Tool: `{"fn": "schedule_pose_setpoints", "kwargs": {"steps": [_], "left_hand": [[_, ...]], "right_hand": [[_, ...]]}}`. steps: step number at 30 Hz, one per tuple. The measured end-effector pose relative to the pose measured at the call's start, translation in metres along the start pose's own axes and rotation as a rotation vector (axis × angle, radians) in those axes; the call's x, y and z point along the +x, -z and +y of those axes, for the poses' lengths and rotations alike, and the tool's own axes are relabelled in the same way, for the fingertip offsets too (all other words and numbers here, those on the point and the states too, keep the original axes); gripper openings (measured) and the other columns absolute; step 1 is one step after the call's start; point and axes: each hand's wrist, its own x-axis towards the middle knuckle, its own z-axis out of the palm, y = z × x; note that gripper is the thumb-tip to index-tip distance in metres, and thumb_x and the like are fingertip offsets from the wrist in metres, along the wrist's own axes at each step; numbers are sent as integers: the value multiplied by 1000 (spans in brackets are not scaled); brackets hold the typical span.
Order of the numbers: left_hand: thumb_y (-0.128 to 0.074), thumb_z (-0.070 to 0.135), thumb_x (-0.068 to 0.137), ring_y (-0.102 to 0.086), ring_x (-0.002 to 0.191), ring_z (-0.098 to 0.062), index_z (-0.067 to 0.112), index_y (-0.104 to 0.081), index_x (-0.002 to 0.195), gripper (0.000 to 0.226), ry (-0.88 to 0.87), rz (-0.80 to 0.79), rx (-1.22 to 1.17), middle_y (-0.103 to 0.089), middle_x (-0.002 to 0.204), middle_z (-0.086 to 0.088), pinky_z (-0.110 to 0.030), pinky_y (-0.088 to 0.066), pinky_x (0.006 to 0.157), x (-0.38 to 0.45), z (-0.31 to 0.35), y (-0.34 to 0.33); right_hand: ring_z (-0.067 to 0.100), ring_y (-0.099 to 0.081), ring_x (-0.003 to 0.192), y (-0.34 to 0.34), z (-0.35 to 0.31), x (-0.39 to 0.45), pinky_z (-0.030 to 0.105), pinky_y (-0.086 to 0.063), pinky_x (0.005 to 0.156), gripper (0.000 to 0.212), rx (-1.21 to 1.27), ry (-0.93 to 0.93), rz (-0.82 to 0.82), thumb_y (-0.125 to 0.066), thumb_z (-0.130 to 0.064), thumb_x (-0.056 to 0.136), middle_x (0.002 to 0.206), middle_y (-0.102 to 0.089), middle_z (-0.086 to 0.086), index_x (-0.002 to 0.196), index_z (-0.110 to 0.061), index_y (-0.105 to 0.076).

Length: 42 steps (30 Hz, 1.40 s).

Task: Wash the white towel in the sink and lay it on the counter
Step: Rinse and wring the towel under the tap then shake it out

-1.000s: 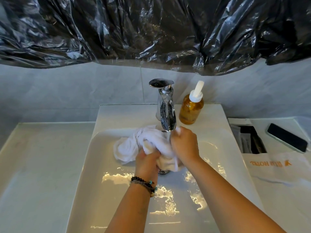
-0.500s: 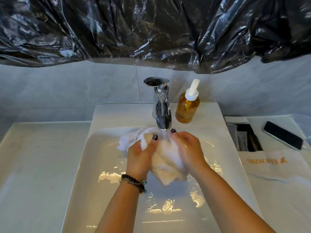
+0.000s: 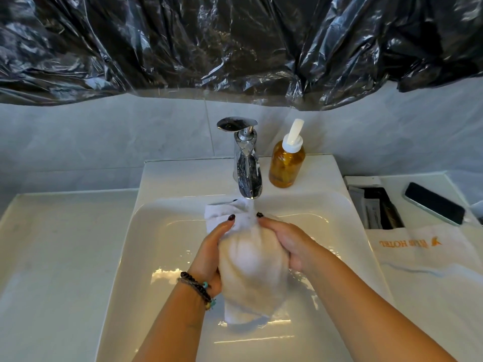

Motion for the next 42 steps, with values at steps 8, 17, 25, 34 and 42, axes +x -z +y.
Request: {"fn": "schedule_pose_setpoints", "kwargs": {"steps": [8, 17, 25, 34, 42], "left_hand": [[-65, 19, 81, -64, 101, -39, -6, -67, 110, 38, -171, 97, 83, -68, 110, -28, -44, -54, 84, 11, -8, 15], [-65, 25, 79, -58, 97, -37, 0, -71, 96, 31, -181, -39, -408, -67, 97, -19, -45, -44, 94, 9, -14, 16], [-72, 35, 82, -67, 101, -36, 3, -68, 112, 44, 16, -58, 119, -69, 111, -23, -46, -52, 94, 11, -4, -6], [-62, 10, 83, -59, 108, -42, -4, -65, 107, 28, -254, -232, -185, -62, 111, -29, -52, -49, 98, 19, 2, 0], [-61, 38, 87, -61, 116, -38, 0, -61, 128, 56, -84, -62, -192, -63, 124, -26, -50, -44, 104, 23, 4, -11]], "right_hand": [[23, -55, 71, 5, 16, -15, 29, -39, 63, 48, -120, 392, 292, -67, -43, 87, 74, -61, 12, 90, 5, -67], [36, -68, 93, 18, 21, -21, 39, -51, 76, 17, 194, 329, 218, -71, -7, 77, 93, -72, 18, 94, -5, -71], [22, -71, 81, 39, 12, -27, 38, -55, 79, 37, 212, 211, -190, -81, -40, 58, 86, -74, 7, 85, -15, -78], [23, -71, 88, 20, -5, -9, 38, -54, 82, 18, -221, 289, 56, -62, -10, 90, 94, -75, 9, 104, -13, -72], [24, -60, 71, 8, 5, -2, 34, -44, 67, 18, 27, 413, 282, -70, -25, 82, 72, -65, 9, 70, -12, -66]]}}
